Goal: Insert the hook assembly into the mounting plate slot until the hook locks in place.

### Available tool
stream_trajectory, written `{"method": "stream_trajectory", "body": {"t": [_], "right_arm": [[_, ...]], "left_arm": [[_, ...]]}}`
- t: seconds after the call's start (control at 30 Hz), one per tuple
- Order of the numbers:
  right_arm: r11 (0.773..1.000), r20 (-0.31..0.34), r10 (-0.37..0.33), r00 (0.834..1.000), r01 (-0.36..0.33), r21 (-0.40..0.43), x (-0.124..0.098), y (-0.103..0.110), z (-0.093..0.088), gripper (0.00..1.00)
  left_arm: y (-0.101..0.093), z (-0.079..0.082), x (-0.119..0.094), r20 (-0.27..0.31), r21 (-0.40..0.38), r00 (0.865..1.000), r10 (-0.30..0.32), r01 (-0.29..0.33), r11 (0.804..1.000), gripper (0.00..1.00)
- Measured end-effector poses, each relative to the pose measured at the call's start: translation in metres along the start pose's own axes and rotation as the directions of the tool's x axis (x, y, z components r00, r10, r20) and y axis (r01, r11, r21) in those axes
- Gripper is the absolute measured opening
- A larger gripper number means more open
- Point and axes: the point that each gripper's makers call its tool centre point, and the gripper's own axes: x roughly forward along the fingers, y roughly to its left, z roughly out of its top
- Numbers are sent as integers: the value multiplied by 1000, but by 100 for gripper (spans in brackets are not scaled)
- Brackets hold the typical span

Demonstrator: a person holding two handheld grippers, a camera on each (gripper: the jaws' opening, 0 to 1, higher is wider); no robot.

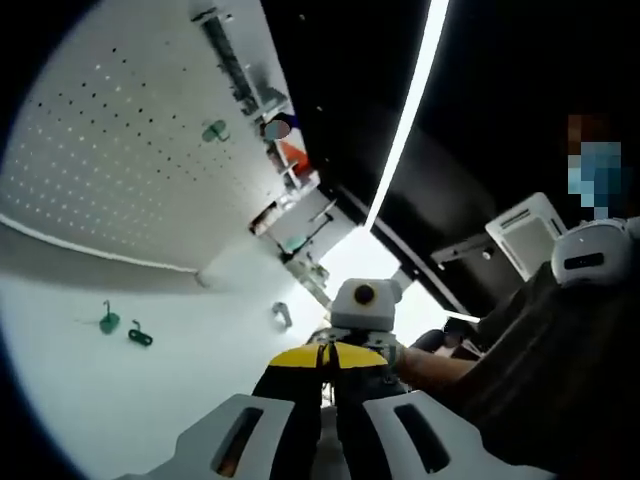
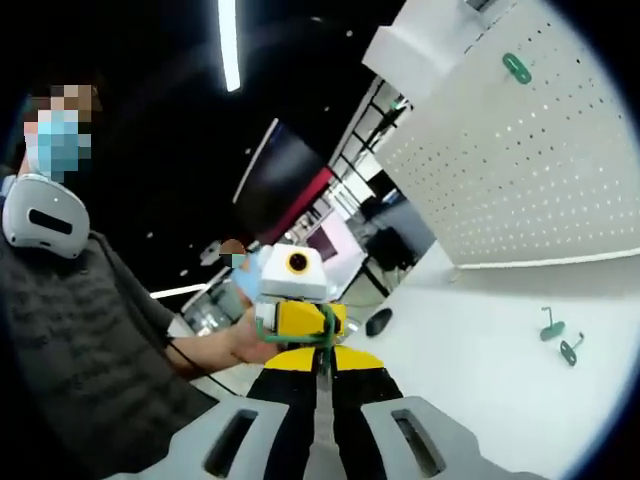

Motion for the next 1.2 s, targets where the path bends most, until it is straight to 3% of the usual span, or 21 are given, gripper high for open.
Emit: {"method": "stream_trajectory", "body": {"t": [0.07, 0.3, 0.43, 0.53, 0.63, 0.7, 0.73, 0.77, 0.83, 0.9, 0.93, 0.97, 1.07, 1.17, 1.2], "right_arm": [[1000, 10, -9, 1000, 9, -6, 1, -2, 2, 4], [995, -50, -96, 994, 94, -27, 0, -17, -7, 9], [979, -52, -194, 980, 191, -72, -9, -30, -4, 10], [969, -50, -230, 972, 224, -106, -14, -25, 4, 10], [945, -37, -290, 956, 280, -170, -19, -26, 12, 16], [904, 21, -357, 934, 351, -243, -24, -31, 24, 20], [897, 20, -370, 929, 363, -251, -25, -31, 24, 20], [900, 16, -366, 931, 358, -250, -25, -28, 24, 19], [902, 25, -369, 929, 364, -232, -25, -25, 27, 20], [924, 13, -352, 936, 349, -154, -21, -17, 27, 20], [924, 19, -346, 938, 344, -169, -20, -13, 30, 19], [922, 23, -347, 938, 345, -179, -19, -11, 31, 19], [905, 20, -362, 932, 357, -233, -16, -9, 33, 18], [898, 22, -375, 927, 369, -239, -12, -8, 32, 17], [895, 22, -377, 926, 370, -248, -10, -8, 32, 17]], "left_arm": [[2, 0, 1, -4, 5, 1000, 13, -13, 1000, 2], [15, -2, -2, -11, 31, 996, 92, -91, 995, 2], [28, 2, -8, -7, 58, 986, 165, -164, 985, 2], [40, 8, -15, 13, 70, 972, 235, -235, 969, 2], [59, 15, -27, 26, 151, 931, 364, -364, 919, 2], [66, 18, -31, 26, 176, 909, 416, -414, 893, 2], [67, 19, -32, 32, 187, 902, 431, -429, 884, 2], [70, 22, -33, 44, 193, 891, 452, -452, 871, 2], [72, 24, -34, 54, 206, 881, 469, -470, 859, 2], [79, 28, -39, 74, 237, 853, 517, -519, 821, 3], [82, 29, -42, 82, 247, 836, 543, -545, 801, 3], [83, 29, -43, 84, 246, 827, 555, -557, 793, 3], [83, 30, -44, 94, 261, 813, 575, -578, 773, 3], [86, 30, -49, 87, 320, 776, 625, -615, 720, 3], [84, 30, -48, 89, 329, 776, 624, -614, 717, 3]]}}
